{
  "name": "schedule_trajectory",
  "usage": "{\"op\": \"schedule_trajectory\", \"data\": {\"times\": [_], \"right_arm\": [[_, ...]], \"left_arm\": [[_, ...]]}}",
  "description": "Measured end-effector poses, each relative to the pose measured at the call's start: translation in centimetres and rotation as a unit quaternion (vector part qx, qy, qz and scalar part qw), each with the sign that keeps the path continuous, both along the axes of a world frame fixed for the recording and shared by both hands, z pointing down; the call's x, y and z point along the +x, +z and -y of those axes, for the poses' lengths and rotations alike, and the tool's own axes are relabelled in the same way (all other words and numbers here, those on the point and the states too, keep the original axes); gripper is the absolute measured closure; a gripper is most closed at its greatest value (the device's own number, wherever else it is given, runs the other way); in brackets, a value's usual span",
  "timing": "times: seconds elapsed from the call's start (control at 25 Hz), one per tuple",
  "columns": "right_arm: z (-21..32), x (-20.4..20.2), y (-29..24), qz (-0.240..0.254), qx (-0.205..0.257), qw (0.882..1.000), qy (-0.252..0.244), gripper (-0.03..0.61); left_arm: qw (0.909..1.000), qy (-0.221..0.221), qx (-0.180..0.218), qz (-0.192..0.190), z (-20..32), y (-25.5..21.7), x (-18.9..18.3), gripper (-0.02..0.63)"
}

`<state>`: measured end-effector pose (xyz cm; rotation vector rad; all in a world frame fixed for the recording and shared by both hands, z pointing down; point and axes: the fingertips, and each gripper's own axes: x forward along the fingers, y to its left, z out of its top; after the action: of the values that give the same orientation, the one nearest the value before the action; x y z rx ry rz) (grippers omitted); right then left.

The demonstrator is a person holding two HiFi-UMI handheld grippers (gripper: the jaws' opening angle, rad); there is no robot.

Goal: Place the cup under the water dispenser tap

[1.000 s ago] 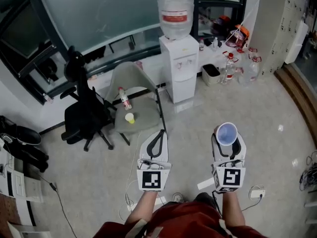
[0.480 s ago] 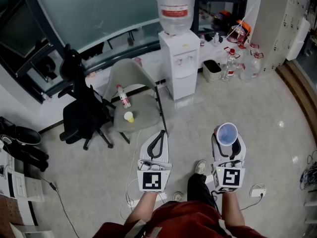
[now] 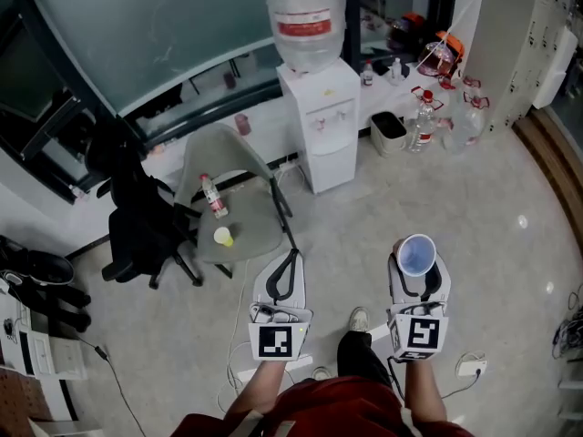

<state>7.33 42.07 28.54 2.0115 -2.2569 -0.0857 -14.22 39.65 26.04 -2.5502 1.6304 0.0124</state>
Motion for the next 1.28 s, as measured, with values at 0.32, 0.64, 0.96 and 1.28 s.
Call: {"op": "schedule_trajectory", "data": {"times": [0.32,0.64,0.96,1.28], "right_arm": [[8.6,7.1,1.4,0.004,-0.027,1.0,0.005,0.288],[15.2,12.5,1.7,0.016,-0.02,1.0,-0.009,0.288],[19.2,13.2,1.4,0.018,-0.019,0.999,-0.022,0.288],[24.6,11.5,3.1,0.002,-0.027,0.999,-0.039,0.288]], "left_arm": [[0.9999,0.011,-0.009,0.007,9.0,0.3,7.5,0.615],[0.9996,0.024,0.004,0.013,15.2,0.0,14.2,0.615],[0.9997,0.018,0.001,0.014,19.0,0.1,15.6,0.615],[0.9999,0.006,-0.007,0.011,24.4,2.3,14.1,0.615]]}}
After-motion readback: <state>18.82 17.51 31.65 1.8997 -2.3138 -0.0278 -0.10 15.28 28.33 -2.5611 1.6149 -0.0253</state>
